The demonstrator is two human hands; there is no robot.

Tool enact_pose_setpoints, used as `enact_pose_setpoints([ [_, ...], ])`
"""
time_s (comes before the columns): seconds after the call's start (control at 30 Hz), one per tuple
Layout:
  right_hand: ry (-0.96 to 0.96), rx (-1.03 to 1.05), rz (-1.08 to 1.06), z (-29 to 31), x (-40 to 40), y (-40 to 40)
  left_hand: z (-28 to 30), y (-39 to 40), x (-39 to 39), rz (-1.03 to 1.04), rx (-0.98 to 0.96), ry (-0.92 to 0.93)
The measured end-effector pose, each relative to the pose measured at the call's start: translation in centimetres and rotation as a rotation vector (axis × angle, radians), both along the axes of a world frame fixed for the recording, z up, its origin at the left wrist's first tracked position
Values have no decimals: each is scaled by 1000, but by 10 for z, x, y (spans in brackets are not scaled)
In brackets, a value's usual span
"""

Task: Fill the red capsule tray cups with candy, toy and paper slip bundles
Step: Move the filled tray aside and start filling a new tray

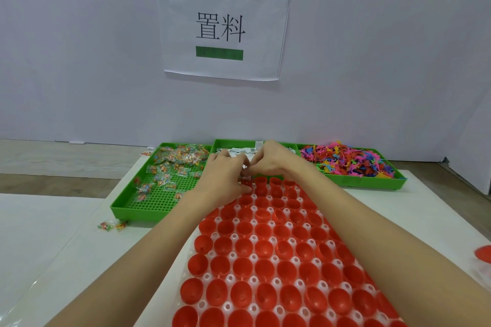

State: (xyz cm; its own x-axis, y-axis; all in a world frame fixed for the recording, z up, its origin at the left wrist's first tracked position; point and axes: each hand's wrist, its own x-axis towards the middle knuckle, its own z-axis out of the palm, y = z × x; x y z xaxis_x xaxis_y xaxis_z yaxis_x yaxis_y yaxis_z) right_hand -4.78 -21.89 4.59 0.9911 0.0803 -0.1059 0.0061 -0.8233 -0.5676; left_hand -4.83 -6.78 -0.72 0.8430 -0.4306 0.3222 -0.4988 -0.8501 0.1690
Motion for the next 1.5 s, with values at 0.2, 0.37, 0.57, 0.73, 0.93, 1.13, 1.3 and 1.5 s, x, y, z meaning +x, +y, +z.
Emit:
enact_pose_setpoints([
  [0.2, -66, 286, -31, 0, -12, -23, 8, 3, -3, -14, -173, 90],
  [0.37, -128, 432, -80, 2, -43, -55, 23, 19, -10, -16, -388, 80],
  [0.57, -215, 598, -152, -10, -105, -93, 11, 94, -10, 275, -178, 132],
  [0.73, -197, 691, -208, -29, -139, -98, -7, 122, -23, 321, -131, 178],
  [0.93, -201, 713, -228, -35, -155, -91, -8, 119, -31, 324, -126, 58],
  [1.13, -235, 736, -257, -33, -161, -91, -11, 117, -51, 314, -300, -36],
  [1.3, -263, 741, -261, -30, -163, -93, -16, 104, -77, 222, -382, -253],
  [1.5, -282, 725, -260, -29, -162, -94, -9, 85, -98, 54, -486, -341],
])
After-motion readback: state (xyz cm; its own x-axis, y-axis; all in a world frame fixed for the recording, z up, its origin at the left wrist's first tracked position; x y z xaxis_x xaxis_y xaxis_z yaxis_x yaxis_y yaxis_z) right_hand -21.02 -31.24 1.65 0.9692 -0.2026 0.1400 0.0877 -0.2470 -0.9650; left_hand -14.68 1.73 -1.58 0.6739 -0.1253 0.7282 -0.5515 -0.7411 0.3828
